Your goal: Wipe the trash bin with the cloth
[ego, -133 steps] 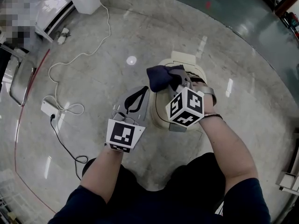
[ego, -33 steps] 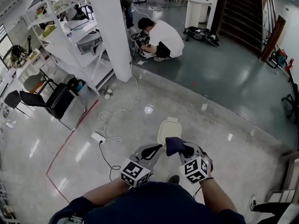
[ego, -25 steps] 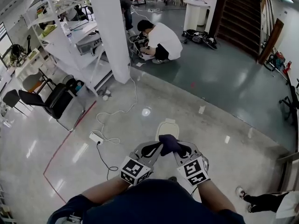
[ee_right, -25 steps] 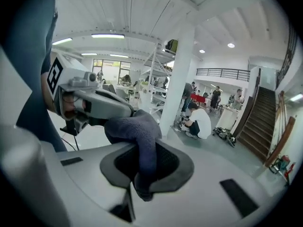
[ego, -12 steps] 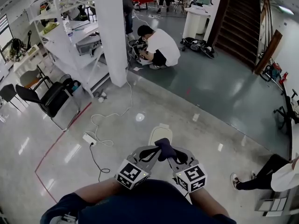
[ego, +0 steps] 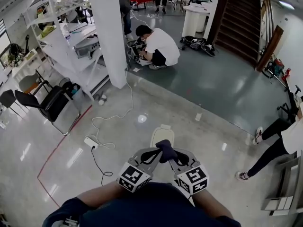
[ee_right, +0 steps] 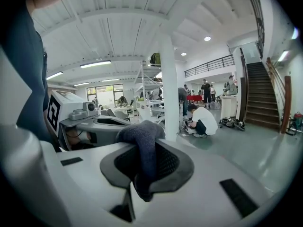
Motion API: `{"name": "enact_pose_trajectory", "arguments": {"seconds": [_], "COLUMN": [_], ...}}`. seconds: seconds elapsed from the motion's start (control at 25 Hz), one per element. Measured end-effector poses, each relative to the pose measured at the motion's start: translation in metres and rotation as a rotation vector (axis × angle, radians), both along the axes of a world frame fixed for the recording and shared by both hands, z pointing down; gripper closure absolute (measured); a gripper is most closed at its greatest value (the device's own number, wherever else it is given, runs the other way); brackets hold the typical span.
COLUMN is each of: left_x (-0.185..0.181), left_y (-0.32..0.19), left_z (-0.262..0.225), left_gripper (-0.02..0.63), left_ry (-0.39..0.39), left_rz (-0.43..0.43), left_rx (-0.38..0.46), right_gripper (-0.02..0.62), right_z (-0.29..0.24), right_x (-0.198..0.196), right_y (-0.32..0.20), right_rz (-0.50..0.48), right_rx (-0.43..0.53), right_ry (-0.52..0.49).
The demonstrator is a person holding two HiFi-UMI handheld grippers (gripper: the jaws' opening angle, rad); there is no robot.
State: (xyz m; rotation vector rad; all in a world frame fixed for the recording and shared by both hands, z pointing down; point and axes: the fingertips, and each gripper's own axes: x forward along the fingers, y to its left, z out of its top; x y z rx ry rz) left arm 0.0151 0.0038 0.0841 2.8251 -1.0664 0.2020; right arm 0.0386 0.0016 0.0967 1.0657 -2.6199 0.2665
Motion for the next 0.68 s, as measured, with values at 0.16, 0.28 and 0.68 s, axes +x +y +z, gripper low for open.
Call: {"name": "enact_pose_trajectory", "arguments": {"seconds": [0.16, 0.28, 0.68], "left_x": [0.0013, 0.0035, 0.003], "left_y": [0.0008, -0.0007, -0.0062], "left_z": [-0.0016, -0.003, -0.0002], "left_gripper": [0.609, 0.609, 0.609], "left_ry": [-0.007, -0.013, -0.022], "left_rz": [0.003, 0.005, -0.002], "left_rx": [0.004, 0.011, 0.015], "right_gripper": [0.541, 0.541, 0.541], "right_z": [-0.0014, -0.0024, 0.0007], "right_x": [0.0012, 0.0033, 0.0029], "right_y": [0.001, -0.0005, -0.0057], "right_rz": [0.006, 0.01, 0.016], "right_rx": [0.001, 0.006, 0.004], "right_ry": [-0.009, -0.018, -0.035]}}
